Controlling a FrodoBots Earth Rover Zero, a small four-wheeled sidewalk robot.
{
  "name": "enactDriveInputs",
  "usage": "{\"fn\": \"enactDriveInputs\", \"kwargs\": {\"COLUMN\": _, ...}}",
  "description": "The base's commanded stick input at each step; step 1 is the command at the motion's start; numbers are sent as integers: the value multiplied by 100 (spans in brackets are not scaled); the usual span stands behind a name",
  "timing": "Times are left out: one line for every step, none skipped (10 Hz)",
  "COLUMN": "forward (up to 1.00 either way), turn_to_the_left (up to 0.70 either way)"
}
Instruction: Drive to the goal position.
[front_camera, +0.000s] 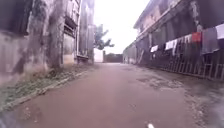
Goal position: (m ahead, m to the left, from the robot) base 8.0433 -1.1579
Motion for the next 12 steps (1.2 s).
{"fn": "enactDriveInputs", "kwargs": {"forward": 70, "turn_to_the_left": 0}}
{"fn": "enactDriveInputs", "kwargs": {"forward": 70, "turn_to_the_left": 0}}
{"fn": "enactDriveInputs", "kwargs": {"forward": 70, "turn_to_the_left": 0}}
{"fn": "enactDriveInputs", "kwargs": {"forward": 70, "turn_to_the_left": -7}}
{"fn": "enactDriveInputs", "kwargs": {"forward": 70, "turn_to_the_left": -16}}
{"fn": "enactDriveInputs", "kwargs": {"forward": 70, "turn_to_the_left": -27}}
{"fn": "enactDriveInputs", "kwargs": {"forward": 70, "turn_to_the_left": -30}}
{"fn": "enactDriveInputs", "kwargs": {"forward": 70, "turn_to_the_left": -10}}
{"fn": "enactDriveInputs", "kwargs": {"forward": 70, "turn_to_the_left": 0}}
{"fn": "enactDriveInputs", "kwargs": {"forward": 70, "turn_to_the_left": 0}}
{"fn": "enactDriveInputs", "kwargs": {"forward": 70, "turn_to_the_left": 0}}
{"fn": "enactDriveInputs", "kwargs": {"forward": 70, "turn_to_the_left": 0}}
